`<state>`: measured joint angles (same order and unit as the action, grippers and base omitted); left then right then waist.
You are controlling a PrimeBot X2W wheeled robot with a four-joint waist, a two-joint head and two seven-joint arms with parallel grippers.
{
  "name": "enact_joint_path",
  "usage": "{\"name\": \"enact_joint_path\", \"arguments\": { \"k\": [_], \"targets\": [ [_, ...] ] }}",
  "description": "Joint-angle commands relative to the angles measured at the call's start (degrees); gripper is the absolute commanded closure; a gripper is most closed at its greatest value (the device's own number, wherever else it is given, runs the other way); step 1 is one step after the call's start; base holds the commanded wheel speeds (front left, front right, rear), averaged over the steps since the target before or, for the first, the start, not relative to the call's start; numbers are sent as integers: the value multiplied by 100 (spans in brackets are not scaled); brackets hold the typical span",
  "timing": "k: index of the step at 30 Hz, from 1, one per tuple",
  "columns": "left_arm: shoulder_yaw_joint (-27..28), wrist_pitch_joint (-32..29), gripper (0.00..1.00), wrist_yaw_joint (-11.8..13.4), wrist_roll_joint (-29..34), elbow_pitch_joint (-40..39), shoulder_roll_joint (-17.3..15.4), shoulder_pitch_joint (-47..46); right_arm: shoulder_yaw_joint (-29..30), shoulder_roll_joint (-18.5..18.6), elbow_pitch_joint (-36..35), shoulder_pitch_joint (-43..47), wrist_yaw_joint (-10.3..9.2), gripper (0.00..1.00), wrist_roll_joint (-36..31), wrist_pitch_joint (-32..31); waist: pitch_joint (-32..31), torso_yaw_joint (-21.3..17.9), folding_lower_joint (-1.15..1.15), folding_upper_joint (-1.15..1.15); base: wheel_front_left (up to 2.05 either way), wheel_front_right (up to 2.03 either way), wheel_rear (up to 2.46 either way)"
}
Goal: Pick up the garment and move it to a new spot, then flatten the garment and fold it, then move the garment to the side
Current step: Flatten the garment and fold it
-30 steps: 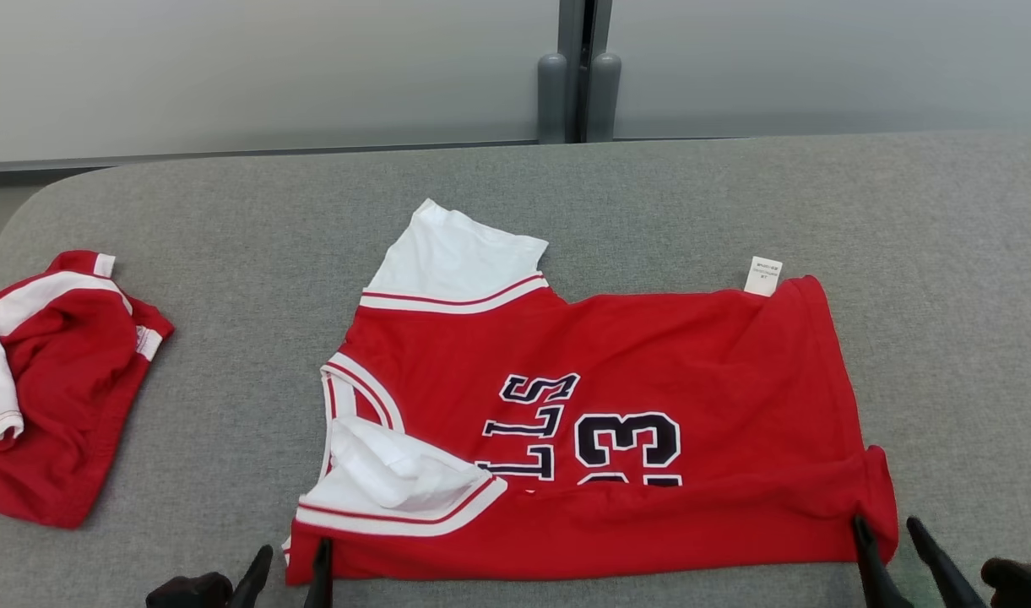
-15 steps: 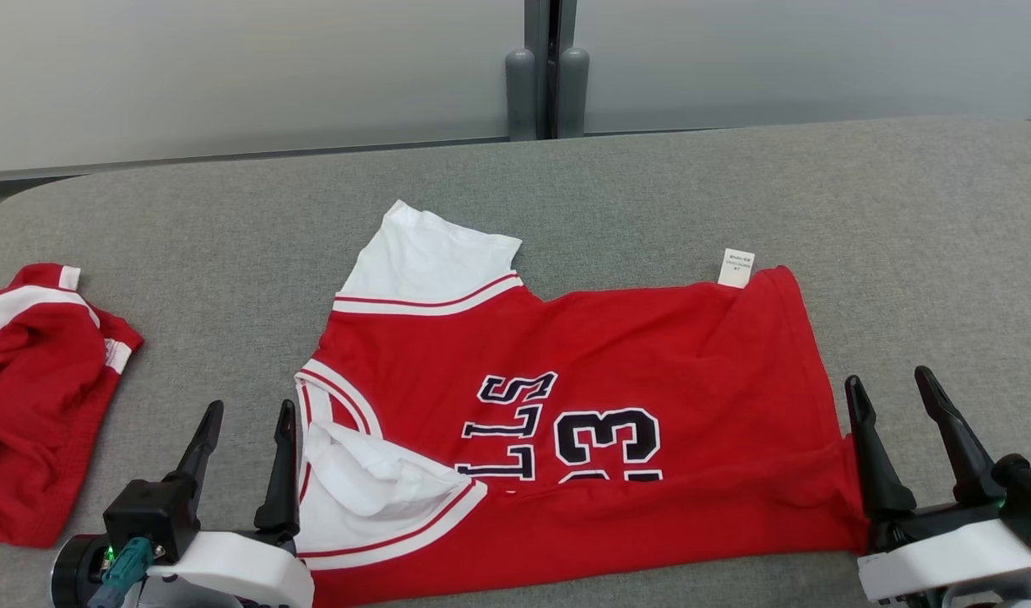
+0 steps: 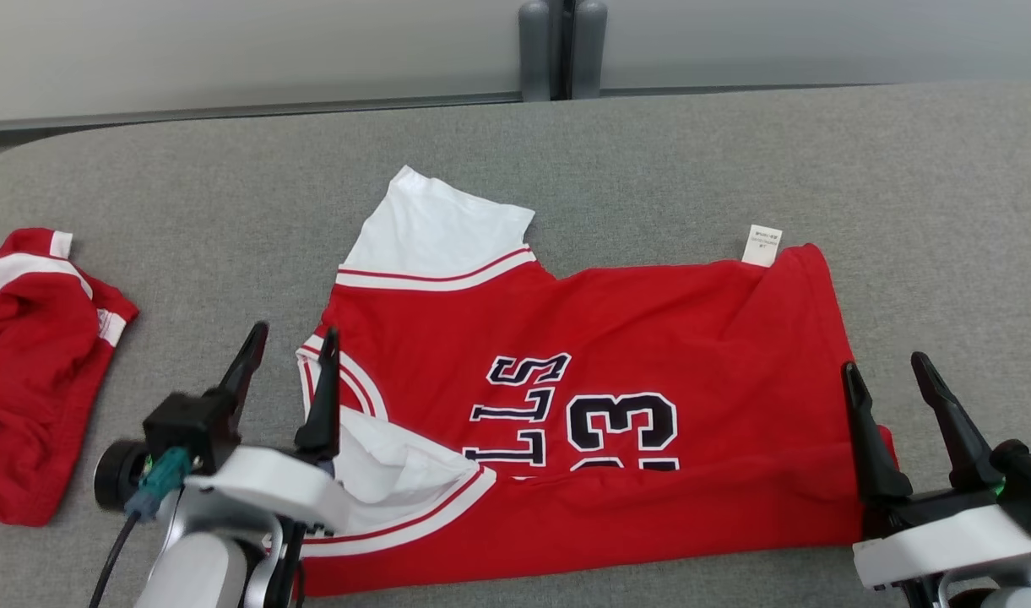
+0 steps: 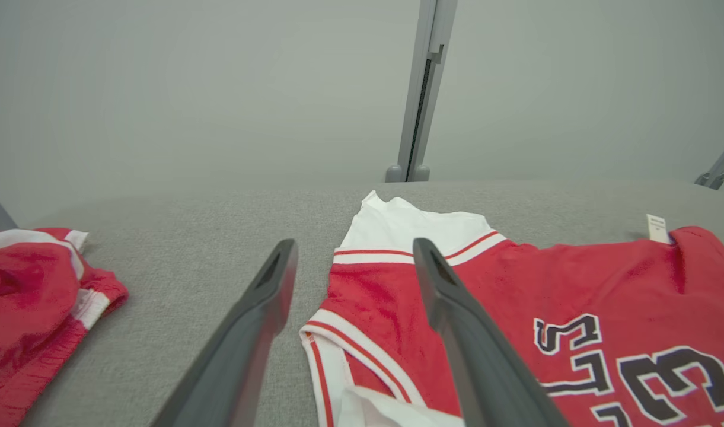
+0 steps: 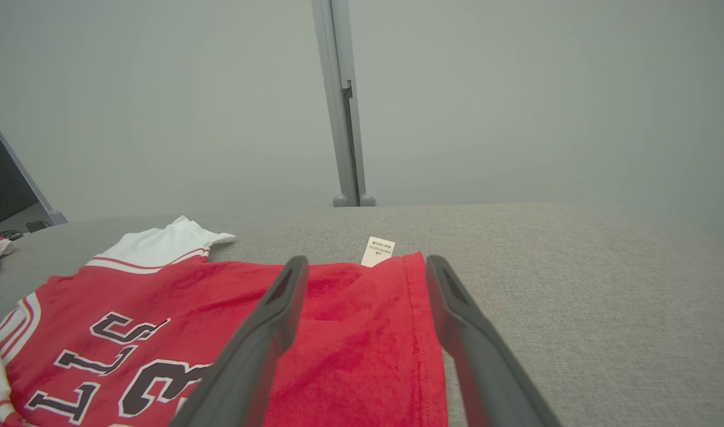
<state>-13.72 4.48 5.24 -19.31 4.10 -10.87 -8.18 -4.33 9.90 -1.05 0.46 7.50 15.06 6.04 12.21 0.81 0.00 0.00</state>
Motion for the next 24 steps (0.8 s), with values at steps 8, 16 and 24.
{"name": "enact_joint_path", "arguments": {
  "k": [8,16,24],
  "targets": [
    [-364,-224,0,-646,-24,1514,255,-2238,-161,192,-119,-584,0,0,14,-41,916,-98,0,0,0,0,0],
    [-385,-275,0,-917,-132,3733,427,-4073,-349,196,-18,-1007,0,0,69,81,1412,-460,0,0,0,0,0],
    [-324,-472,0,-896,-162,5391,298,-5044,-624,159,198,-1216,0,0,165,224,1612,-732,0,0,0,0,0]
  ]
}}
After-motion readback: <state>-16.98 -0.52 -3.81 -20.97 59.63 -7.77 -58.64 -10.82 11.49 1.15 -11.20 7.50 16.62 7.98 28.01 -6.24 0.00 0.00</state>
